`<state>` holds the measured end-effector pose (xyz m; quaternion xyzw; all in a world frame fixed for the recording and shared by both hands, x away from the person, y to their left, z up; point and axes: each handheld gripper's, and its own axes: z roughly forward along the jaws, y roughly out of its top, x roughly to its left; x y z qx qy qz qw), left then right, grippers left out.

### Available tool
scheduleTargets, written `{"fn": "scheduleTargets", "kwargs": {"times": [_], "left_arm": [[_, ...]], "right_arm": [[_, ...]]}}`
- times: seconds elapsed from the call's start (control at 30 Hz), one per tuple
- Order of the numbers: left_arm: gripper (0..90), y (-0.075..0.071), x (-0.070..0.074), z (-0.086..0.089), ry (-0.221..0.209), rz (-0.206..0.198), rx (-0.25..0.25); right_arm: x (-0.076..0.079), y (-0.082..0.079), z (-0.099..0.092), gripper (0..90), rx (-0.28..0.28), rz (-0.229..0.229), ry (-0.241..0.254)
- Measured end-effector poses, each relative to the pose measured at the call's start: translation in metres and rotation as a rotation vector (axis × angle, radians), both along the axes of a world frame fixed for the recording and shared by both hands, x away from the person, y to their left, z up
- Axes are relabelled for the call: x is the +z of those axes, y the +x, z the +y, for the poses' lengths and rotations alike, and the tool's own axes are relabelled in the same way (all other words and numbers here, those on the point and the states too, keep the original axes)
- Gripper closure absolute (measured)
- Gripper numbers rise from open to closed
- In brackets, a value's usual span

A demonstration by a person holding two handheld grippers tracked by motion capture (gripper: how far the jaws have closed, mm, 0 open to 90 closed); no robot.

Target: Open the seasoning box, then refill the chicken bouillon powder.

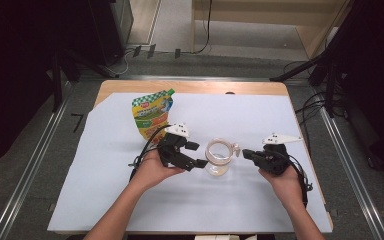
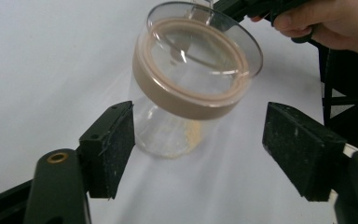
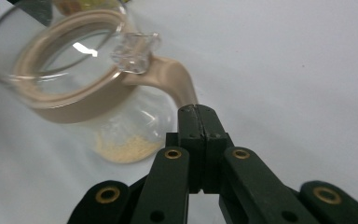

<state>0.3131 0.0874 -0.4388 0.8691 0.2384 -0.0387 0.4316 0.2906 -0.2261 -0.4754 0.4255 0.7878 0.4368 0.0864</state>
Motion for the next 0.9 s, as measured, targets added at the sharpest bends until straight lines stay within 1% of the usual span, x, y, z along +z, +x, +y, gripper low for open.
{"fn": "scheduleTargets", "kwargs": {"times": [0.07, 0.1, 0.2, 0.3, 0.37, 0.43, 0.5, 0.7, 0.8, 0.83, 0.9], "left_arm": [[21.4, 0.002, 0.0, -0.003, -0.004, -0.008, 0.003], [20.2, 0.003, 0.0, -0.005, -0.002, -0.003, 0.001], [20.7, 0.006, -0.003, -0.013, 0.027, -0.006, -0.016], [21.2, 0.006, -0.007, -0.02, 0.035, -0.009, -0.025], [20.3, 0.006, -0.009, -0.025, 0.026, -0.009, -0.025], [17.5, 0.006, -0.01, -0.029, 0.038, -0.03, -0.026], [15.6, 0.006, -0.012, -0.032, 0.039, -0.046, -0.027], [11.5, 0.003, -0.016, -0.042, 0.059, -0.109, -0.021], [10.1, 0.006, -0.019, -0.045, 0.055, -0.098, -0.019], [9.8, 0.006, -0.02, -0.046, 0.045, -0.091, -0.017], [9.3, 0.007, -0.022, -0.047, 0.043, -0.093, -0.018]], "right_arm": [[-0.003, 0.004, 0.001, 90.0, -0.007, 0.013, 0.005], [-0.005, 0.006, 0.002, 90.0, -0.004, 0.016, 0.008], [-0.009, 0.011, 0.006, 90.0, -0.001, 0.022, 0.002], [-0.011, 0.015, 0.01, 90.0, -0.01, 0.024, -0.004], [-0.012, 0.017, 0.01, 90.0, -0.01, 0.029, -0.009], [-0.014, 0.018, 0.012, 90.0, -0.011, 0.025, -0.015], [-0.015, 0.018, 0.012, 90.0, -0.016, 0.029, -0.016], [-0.015, 0.018, 0.012, 90.0, -0.023, 0.034, -0.01], [-0.015, 0.018, 0.012, 90.0, -0.024, 0.035, -0.009], [-0.015, 0.018, 0.012, 90.0, -0.024, 0.036, -0.01], [-0.015, 0.018, 0.012, 90.0, -0.025, 0.036, -0.009]]}}
